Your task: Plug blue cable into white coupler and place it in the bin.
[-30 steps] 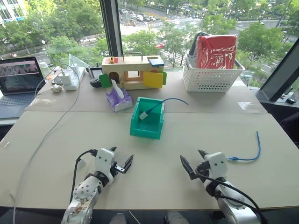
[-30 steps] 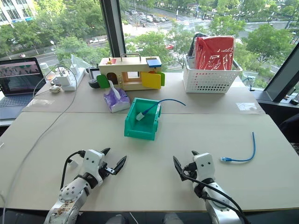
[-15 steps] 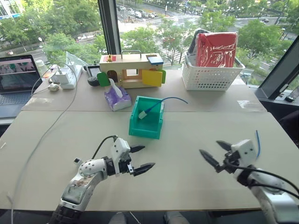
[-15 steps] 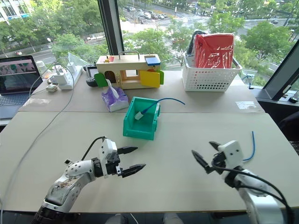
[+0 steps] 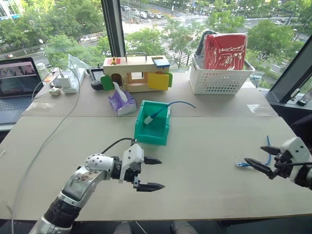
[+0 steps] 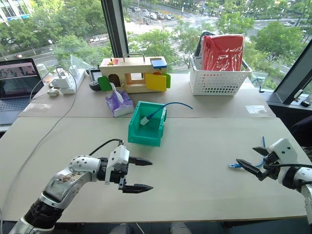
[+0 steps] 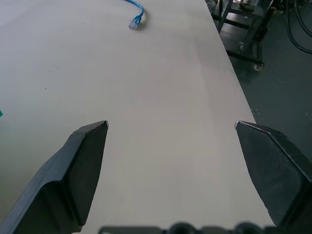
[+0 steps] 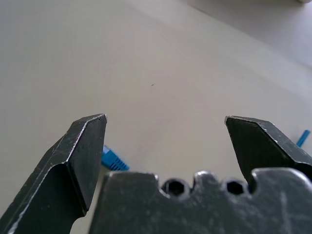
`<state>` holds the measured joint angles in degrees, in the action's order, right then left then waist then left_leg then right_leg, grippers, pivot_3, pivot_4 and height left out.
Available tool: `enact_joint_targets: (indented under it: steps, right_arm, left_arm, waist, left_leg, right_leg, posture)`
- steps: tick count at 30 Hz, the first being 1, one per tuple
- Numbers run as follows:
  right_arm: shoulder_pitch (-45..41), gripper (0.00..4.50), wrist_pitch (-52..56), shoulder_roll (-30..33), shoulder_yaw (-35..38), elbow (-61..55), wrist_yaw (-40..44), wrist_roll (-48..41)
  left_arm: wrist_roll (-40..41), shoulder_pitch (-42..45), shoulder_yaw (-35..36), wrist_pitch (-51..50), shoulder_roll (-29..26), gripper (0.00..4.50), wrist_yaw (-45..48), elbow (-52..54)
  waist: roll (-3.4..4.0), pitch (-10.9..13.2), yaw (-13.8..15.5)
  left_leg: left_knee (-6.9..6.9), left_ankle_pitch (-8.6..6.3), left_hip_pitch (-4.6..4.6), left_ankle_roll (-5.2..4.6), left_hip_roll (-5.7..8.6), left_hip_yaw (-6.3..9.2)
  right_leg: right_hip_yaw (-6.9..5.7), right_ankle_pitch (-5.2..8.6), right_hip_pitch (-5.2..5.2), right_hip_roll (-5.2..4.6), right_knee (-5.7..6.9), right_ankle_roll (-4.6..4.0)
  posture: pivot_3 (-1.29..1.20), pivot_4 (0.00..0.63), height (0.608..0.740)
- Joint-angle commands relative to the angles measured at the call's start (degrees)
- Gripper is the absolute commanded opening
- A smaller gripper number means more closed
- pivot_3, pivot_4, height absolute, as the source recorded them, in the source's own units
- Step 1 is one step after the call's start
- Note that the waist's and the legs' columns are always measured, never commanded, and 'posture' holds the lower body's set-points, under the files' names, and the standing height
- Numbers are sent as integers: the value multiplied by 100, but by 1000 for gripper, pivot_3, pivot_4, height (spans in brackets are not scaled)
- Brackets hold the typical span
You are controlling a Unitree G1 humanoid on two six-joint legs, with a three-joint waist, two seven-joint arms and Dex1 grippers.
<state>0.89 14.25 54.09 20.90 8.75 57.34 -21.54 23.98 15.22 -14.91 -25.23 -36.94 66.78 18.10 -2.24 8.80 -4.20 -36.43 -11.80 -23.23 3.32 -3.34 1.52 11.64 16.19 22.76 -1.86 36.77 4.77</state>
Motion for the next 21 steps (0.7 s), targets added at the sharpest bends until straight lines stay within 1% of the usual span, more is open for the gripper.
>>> enact_joint_targets:
  steps: [1, 4, 6, 9, 13, 15, 18, 21]
  right_arm:
    - [-361, 4486, -68, 401, -79, 571, 654, 8]
    - [-1051, 4486, -488, 527, -506, 1468, 959, 383]
    - [-1458, 4486, -740, 547, -781, 1967, 1180, 596]
    - [-1834, 4486, -998, 535, -1003, 2472, 1401, 777]
    - [-2039, 4486, -1194, 532, -1209, 2864, 1663, 942]
    - [-2051, 4486, -1334, 513, -1283, 3045, 1711, 1043]
    - [-1981, 4486, -1450, 510, -1337, 3182, 1730, 1123]
    - [-1970, 4486, -1549, 491, -1360, 3359, 1647, 1219]
  left_arm:
    - [132, -88, -69, 65, -217, 4488, 359, 373]
    - [132, -58, -24, -169, -290, 4488, 284, 188]
    - [109, 42, 163, -55, -284, 4488, 256, -78]
    - [139, 212, 432, 32, -321, 4488, 248, -381]
    - [227, 573, 883, -57, -334, 4488, 98, -820]
    - [431, 861, 1107, -276, -234, 4488, -14, -926]
    - [755, 1125, 1281, -674, -56, 4488, -204, -819]
    - [1014, 1221, 1283, -1017, 157, 4488, -424, -561]
  waist:
    - [0, 1, 12]
    - [-1, 15, -20]
    - [-2, 27, -23]
    - [4, 34, -28]
    - [6, 37, -15]
    - [7, 38, 0]
    - [13, 43, 16]
    - [14, 44, 14]
  left_leg:
    - [-3, 0, 3, 0, 0, 0]
    - [-20, -1, 13, -2, -1, -1]
    - [-29, -1, 28, -2, -1, -1]
    - [-29, -1, 34, -2, -1, -1]
    - [-29, -7, 26, -11, 0, 0]
    - [-29, -9, 22, -14, 0, 0]
    - [-35, -10, 12, -16, 1, 3]
    - [-35, -10, 14, -17, 22, 4]
  right_leg:
    - [0, 0, -4, 0, 0, 1]
    - [0, 4, -21, -1, -4, 18]
    - [0, 2, -37, -1, -3, 21]
    - [0, 2, -42, 0, -2, 22]
    - [0, -2, -41, -1, -5, 17]
    - [-1, -13, -40, -1, -7, -3]
    - [-3, -14, -37, -2, -8, -4]
    - [-3, -12, -39, -22, -3, 0]
  posture:
    - [0, 150, 734]
    - [0, 150, 734]
    - [0, 150, 734]
    - [0, 150, 734]
    - [0, 150, 734]
    - [0, 150, 734]
    - [0, 150, 734]
    - [0, 150, 734]
